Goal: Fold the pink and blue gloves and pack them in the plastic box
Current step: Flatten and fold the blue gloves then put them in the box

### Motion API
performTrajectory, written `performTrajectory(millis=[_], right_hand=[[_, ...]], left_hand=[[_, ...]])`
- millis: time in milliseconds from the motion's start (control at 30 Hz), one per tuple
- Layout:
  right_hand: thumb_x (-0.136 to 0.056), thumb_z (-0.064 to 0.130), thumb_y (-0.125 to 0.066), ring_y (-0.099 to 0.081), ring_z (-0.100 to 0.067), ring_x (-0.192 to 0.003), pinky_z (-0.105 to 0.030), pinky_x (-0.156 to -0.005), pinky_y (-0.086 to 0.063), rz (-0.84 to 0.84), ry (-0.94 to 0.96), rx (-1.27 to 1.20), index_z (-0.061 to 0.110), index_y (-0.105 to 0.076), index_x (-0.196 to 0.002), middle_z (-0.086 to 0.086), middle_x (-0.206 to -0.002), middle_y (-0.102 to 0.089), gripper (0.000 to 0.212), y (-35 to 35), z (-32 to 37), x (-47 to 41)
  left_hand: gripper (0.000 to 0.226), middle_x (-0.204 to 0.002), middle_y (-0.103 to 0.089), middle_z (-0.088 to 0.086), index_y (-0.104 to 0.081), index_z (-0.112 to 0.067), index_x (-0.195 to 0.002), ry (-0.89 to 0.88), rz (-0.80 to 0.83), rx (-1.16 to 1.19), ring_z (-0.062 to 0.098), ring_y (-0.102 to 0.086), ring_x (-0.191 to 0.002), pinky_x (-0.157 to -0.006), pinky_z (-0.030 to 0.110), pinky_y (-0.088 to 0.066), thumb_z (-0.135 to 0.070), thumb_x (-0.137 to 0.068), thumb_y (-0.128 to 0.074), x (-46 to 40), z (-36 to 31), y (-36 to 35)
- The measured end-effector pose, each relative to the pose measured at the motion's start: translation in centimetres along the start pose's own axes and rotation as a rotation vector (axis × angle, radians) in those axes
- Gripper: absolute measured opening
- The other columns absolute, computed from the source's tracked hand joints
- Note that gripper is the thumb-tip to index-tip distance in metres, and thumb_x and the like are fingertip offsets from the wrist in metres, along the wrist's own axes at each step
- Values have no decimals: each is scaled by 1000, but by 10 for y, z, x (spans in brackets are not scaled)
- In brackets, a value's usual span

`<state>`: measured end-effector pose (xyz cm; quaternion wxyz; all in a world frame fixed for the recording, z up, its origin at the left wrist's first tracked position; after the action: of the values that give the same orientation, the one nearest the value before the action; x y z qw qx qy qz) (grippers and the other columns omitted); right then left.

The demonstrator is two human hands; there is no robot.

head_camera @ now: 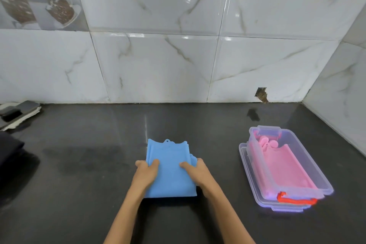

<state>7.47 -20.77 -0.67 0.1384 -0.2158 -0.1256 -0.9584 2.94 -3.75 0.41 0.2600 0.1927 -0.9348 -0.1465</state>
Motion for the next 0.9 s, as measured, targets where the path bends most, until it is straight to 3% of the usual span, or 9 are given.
performTrajectory(millis=[100,200,333,433,533,600,667,767,900], right_hand=[[-85,30,-59,-62,-8,-84,-21,-59,-46,-10,72,-9,15,-49,-112,2,-105,-62,32,19,12,17],[-89,22,-60,-60,-6,-83,-21,-64,-47,-123,228,-35,16,-50,-110,0,-107,-61,24,66,40,36],[-90,25,-62,-62,-23,-98,-36,-86,-50,-293,329,-5,14,-51,-124,-5,-112,-62,38,162,77,68],[-93,24,-57,-66,-14,-83,-34,-79,-54,-330,406,91,20,-61,-102,-1,-98,-70,11,235,84,92],[-98,24,-45,-65,-16,-76,-31,-74,-52,-368,352,260,17,-63,-91,-5,-92,-71,20,281,70,97],[-100,29,-40,-60,-21,-81,-27,-75,-49,-378,283,394,9,-62,-100,-13,-100,-64,29,295,52,91],[-100,35,-37,-57,-23,-88,-30,-76,-45,-398,215,453,4,-57,-114,-10,-106,-59,39,299,33,85],[-100,41,-32,-51,-22,-95,-31,-81,-38,-478,205,475,6,-49,-121,-7,-112,-50,45,295,21,83],[-101,37,-28,-33,-33,-133,-45,-108,-28,-672,216,716,11,-26,-145,-16,-148,-28,51,283,17,86]], left_hand=[[29,-97,-50,4,-32,-4,-115,-6,73,50,20,-54,-81,-67,32,-45,-24,-96,-42,17,-11,-8],[24,-109,-52,10,-34,-5,-112,-138,120,99,23,-58,-91,-80,37,-50,-21,-98,-44,38,-48,-28],[28,-125,-50,14,-35,-5,-118,-377,296,276,23,-58,-109,-93,37,-49,-16,-97,-50,71,-122,-81],[41,-134,-49,20,-35,6,-128,-435,477,329,29,-56,-119,-100,42,-48,-8,-95,-53,92,-161,-140],[45,-131,-54,19,-39,4,-130,-428,565,217,27,-59,-115,-87,36,-50,-11,-92,-58,106,-170,-190],[48,-129,-57,12,-42,-4,-131,-516,491,-13,26,-58,-115,-95,38,-48,-20,-90,-62,104,-165,-210],[46,-126,-61,5,-46,-13,-129,-623,376,-240,26,-59,-114,-100,45,-46,-32,-90,-61,99,-158,-220],[45,-124,-63,1,-50,-19,-127,-711,232,-375,24,-56,-116,-103,46,-41,-46,-91,-53,94,-149,-225],[43,-124,-61,0,-50,-22,-129,-832,42,-502,21,-51,-114,-97,41,-38,-47,-94,-47,102,-147,-230]])
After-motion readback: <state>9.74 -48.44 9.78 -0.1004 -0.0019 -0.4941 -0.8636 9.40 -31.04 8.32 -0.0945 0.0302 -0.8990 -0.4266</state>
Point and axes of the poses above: each hand's wrist, its own x-axis away from the middle knuckle, its own y-axis out of the back of the hand, z = x × y, the point moved 5 cm from there along -x, towards the middle knuckle
